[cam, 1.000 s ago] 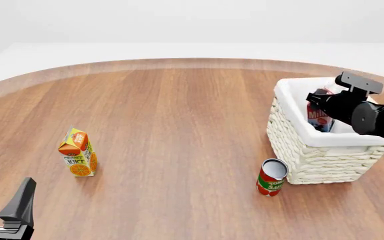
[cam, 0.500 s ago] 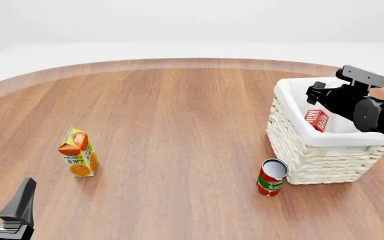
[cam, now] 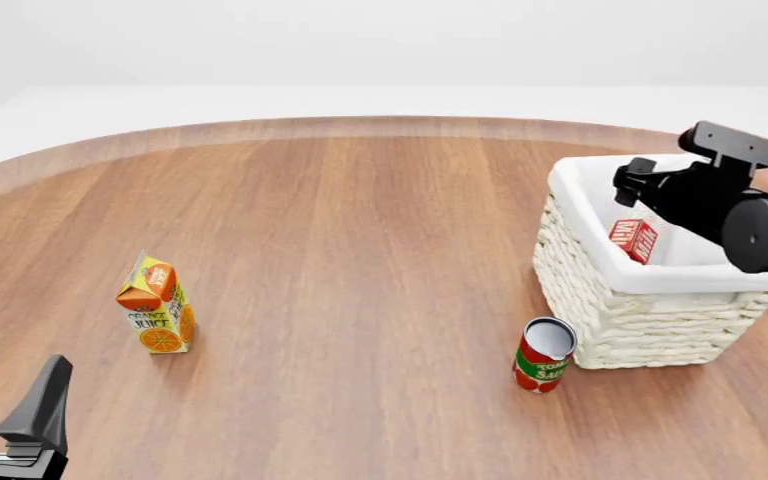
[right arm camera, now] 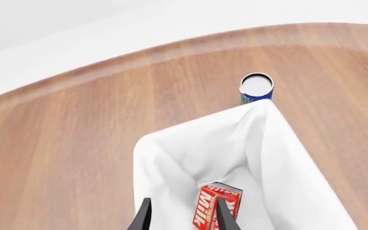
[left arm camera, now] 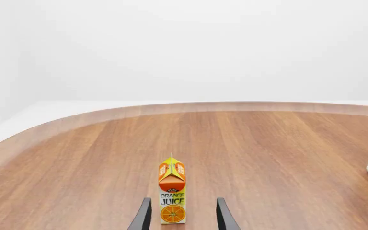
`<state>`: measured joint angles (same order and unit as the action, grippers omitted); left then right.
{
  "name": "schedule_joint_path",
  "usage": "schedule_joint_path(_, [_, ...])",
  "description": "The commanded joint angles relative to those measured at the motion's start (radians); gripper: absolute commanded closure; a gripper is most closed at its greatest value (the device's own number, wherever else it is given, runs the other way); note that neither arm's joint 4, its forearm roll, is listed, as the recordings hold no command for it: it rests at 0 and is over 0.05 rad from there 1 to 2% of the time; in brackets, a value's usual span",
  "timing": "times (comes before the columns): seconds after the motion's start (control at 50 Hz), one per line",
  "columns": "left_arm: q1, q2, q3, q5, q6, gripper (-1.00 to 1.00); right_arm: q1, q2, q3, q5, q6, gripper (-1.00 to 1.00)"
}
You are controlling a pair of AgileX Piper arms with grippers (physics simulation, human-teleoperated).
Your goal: Pick the milk and place it in the basket.
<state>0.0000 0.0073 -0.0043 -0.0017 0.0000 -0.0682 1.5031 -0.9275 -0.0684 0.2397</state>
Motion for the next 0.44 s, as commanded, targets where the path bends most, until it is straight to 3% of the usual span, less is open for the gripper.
schedule_joint_path(0.02, [0.0,0.0,0.0,0.0,0.0,-1.0,0.019,-0.096,0.044,0.035,-0.016,-1.0])
schedule_joint_path(0.2, [0.0,0.0,0.0,0.0,0.0,-1.0,0.031,-0.183,0.09,0.062,-0.02,-1.0])
schedule_joint_path(0.44, [0.0,0.0,0.0,0.0,0.0,-1.0,0.049,-0.29,0.146,0.109,-0.084,-1.0])
